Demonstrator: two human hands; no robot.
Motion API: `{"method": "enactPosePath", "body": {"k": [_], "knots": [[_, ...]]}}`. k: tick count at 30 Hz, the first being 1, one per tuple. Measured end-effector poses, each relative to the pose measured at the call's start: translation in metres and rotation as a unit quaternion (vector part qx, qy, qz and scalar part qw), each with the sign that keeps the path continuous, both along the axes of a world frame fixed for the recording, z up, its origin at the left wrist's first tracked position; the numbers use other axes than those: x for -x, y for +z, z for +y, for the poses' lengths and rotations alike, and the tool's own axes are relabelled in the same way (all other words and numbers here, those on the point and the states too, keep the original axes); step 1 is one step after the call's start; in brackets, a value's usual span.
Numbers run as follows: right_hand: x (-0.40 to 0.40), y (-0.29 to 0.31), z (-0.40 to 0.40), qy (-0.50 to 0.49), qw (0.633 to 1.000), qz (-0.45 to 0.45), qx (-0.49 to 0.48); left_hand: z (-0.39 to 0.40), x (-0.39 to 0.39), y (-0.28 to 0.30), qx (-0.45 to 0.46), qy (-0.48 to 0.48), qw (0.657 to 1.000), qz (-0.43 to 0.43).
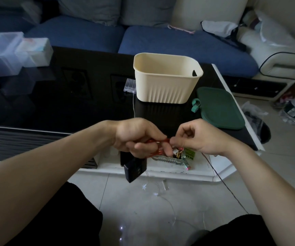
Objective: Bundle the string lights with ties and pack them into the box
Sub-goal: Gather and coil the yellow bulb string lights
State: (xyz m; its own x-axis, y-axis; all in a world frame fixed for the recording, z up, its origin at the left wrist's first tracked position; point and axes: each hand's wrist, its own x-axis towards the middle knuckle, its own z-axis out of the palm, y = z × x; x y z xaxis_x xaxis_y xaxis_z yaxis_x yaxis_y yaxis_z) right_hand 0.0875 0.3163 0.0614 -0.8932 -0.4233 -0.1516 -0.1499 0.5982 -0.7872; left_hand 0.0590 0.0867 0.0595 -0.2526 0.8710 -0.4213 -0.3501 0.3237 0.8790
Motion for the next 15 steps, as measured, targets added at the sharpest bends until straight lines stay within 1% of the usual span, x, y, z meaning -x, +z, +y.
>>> {"method": "enactPosePath", "body": {"k": [3,5,7,10,12,15], "knots": [[0.003,-0.002,0.008,-0.032,0.999,0.0,0.001,-0.007,0.006,0.004,-0.078,0.04,0.99,-0.106],[0.004,-0.004,0.01,-0.048,0.999,-0.004,-0.001,-0.009,0.007,0.005,-0.111,0.099,0.979,-0.139],[0.004,-0.007,0.01,-0.057,0.998,-0.018,-0.007,-0.008,0.006,0.006,-0.15,0.171,0.963,-0.146],[0.005,-0.013,0.004,-0.043,0.997,-0.038,-0.054,-0.005,0.006,0.009,-0.185,0.271,0.935,-0.133],[0.004,-0.017,-0.001,-0.036,0.995,-0.053,-0.074,-0.004,0.006,0.012,-0.199,0.305,0.922,-0.129],[0.0,-0.023,-0.013,-0.026,0.994,-0.077,-0.076,-0.004,0.003,0.014,-0.209,0.318,0.915,-0.133]]}}
